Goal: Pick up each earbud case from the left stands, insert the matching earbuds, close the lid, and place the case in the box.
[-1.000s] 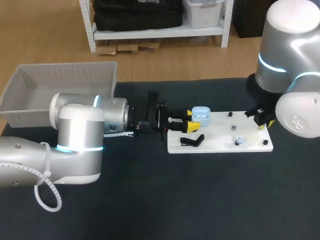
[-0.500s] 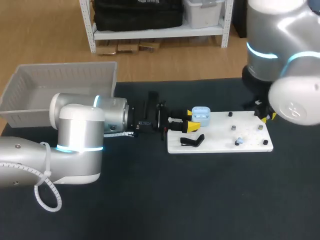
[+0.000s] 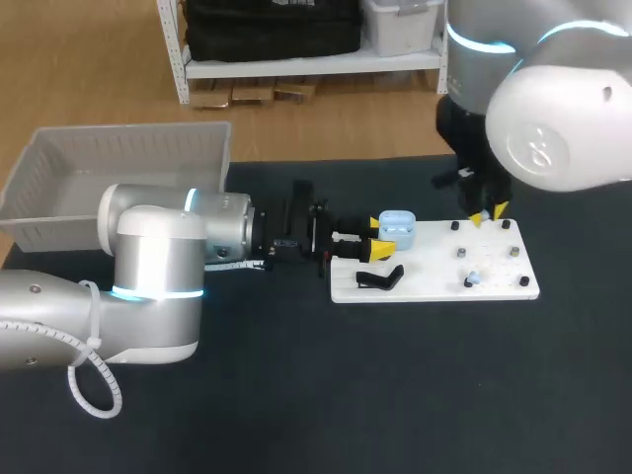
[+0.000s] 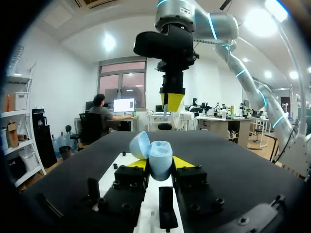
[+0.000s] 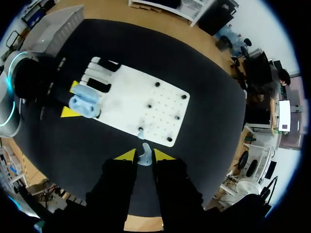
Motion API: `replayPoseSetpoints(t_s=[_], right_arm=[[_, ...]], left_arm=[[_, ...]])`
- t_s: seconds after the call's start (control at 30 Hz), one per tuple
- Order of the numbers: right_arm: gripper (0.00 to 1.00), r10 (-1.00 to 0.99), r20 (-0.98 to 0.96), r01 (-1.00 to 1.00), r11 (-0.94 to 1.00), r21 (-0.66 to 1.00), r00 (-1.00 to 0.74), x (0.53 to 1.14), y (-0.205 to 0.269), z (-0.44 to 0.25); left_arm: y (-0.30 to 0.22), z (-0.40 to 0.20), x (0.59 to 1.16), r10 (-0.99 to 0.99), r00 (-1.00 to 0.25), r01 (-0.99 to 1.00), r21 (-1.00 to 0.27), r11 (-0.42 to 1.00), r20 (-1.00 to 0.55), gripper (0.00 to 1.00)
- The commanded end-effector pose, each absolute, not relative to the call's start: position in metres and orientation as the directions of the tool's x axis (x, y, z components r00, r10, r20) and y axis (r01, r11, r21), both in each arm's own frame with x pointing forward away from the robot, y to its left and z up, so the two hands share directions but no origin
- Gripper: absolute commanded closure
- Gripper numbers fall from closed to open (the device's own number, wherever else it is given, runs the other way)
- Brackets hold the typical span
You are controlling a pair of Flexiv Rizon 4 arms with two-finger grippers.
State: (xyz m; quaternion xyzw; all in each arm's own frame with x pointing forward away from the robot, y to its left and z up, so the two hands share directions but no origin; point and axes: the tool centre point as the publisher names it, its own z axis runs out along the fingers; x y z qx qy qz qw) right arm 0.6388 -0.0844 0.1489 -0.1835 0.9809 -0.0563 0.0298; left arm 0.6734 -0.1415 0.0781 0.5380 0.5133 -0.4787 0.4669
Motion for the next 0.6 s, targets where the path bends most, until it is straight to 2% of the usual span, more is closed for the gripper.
replayPoseSetpoints(t_s=[0.03, 0.6], right_arm=[[1.0, -0.373, -0.051, -0.366, 0.924, -0.111, -0.927, 0.6287, -0.0789, 0.1449], [1.0, -0.377, -0.054, -0.371, 0.923, -0.106, -0.924, 0.6273, -0.0777, 0.1447]], left_arm=[[-0.1417, 0.0775, 0.6744, 0.105, 0.015, 0.999, 0.01, -0.039, -0.994, 1.0], [-0.1417, 0.0775, 0.6744, 0.105, 0.015, 0.999, 0.01, -0.039, -0.994, 1.0]])
